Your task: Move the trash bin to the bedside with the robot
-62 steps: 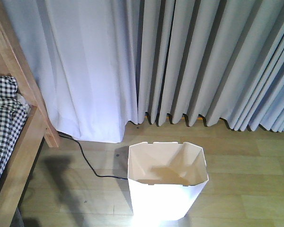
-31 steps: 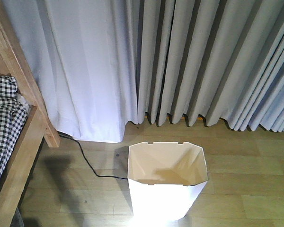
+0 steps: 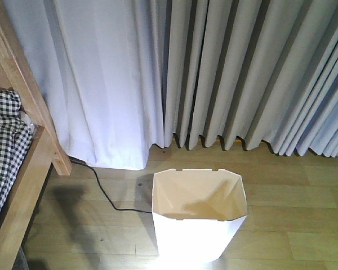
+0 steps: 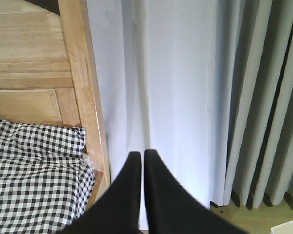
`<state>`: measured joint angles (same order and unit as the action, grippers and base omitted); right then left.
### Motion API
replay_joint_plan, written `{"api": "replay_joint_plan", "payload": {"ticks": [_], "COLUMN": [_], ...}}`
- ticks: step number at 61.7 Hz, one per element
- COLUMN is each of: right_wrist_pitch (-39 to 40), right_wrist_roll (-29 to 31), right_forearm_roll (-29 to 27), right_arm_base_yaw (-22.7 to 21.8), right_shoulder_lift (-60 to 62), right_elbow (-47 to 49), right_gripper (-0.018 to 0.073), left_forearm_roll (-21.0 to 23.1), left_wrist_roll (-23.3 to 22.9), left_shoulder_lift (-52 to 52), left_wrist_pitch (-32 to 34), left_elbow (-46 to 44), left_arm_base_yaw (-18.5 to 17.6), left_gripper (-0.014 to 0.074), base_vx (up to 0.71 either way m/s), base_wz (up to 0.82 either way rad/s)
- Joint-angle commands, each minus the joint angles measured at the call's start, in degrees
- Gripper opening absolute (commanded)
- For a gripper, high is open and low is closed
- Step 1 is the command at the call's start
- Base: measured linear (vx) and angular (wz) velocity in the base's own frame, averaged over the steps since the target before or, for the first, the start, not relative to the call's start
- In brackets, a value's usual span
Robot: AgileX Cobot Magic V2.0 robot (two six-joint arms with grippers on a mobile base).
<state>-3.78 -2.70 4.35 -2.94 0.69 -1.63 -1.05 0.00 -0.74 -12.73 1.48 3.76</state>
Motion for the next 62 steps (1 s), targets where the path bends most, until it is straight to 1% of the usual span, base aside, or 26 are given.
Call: {"api": "replay_joint_plan", "payload": {"ticks": [1,15,62], "right_wrist_pitch": [3.78,3.78,3.78], "right_wrist_roll": [-0.39,-0.86,-0.86], "right_forearm_roll": [1.2,0.13,0.13], "right_arm_base_yaw": [-0.36,-0.36,-0.36], "right_shoulder_lift": [0.67,0.67,0.67], "right_elbow": [-0.39,-0.39,-0.39], "right_gripper": [-0.0009,-0.0009,-0.0009], "left_forearm_roll": [0.24,0.24,0.24], "left_wrist_roll": [0.0,0.0,0.0], "left_shoulder_lift": [-0.79,-0.79,-0.79], "left_wrist_pitch": [4.07,4.07,4.07], "left_elbow": [1.08,1.08,1.08], "left_arm_base_yaw": [0.01,0.01,0.01], "left_gripper": [-0.0006,-0.0006,-0.0006], "base_vx": [0.0,0.0,0.0], "base_wz": [0.0,0.0,0.0]}}
